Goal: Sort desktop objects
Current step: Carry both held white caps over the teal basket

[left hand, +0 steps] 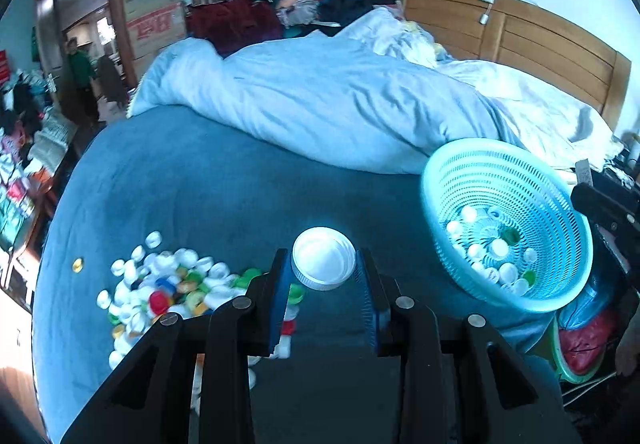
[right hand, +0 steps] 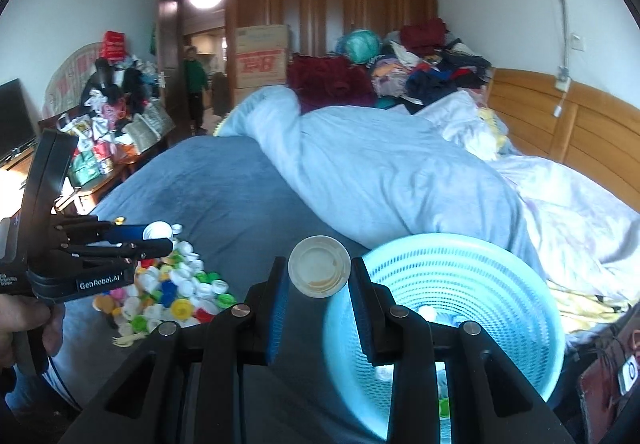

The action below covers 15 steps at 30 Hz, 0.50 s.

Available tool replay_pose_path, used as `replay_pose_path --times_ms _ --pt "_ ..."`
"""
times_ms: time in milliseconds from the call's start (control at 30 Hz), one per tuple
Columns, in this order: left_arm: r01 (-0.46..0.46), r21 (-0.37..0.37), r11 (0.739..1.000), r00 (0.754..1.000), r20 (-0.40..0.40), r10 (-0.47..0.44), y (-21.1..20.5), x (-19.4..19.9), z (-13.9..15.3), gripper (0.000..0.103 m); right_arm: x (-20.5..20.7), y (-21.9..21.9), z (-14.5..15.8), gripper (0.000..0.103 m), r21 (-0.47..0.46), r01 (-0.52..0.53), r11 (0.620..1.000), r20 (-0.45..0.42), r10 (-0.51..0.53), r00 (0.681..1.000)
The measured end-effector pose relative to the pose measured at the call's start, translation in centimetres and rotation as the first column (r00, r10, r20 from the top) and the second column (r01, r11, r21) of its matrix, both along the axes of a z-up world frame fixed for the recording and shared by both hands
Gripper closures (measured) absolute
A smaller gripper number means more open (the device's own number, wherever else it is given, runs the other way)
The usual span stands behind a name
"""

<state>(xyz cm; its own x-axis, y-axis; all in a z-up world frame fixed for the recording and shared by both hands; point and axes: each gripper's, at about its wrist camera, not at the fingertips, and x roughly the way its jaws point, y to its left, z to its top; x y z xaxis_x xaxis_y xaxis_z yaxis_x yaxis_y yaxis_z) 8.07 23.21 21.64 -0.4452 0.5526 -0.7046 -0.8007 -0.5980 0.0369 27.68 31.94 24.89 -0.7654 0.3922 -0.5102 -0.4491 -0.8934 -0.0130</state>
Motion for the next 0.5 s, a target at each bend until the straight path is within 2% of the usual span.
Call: replay_pose_path --times_ms 500 --pt "0.15 -0.061 0.987 0.988 0.029 -0.149 9.4 3.1 0.3 0.075 3.0 6.4 -0.8 0.07 -0.012 0.122 0.992 0.069 -0.121 0.99"
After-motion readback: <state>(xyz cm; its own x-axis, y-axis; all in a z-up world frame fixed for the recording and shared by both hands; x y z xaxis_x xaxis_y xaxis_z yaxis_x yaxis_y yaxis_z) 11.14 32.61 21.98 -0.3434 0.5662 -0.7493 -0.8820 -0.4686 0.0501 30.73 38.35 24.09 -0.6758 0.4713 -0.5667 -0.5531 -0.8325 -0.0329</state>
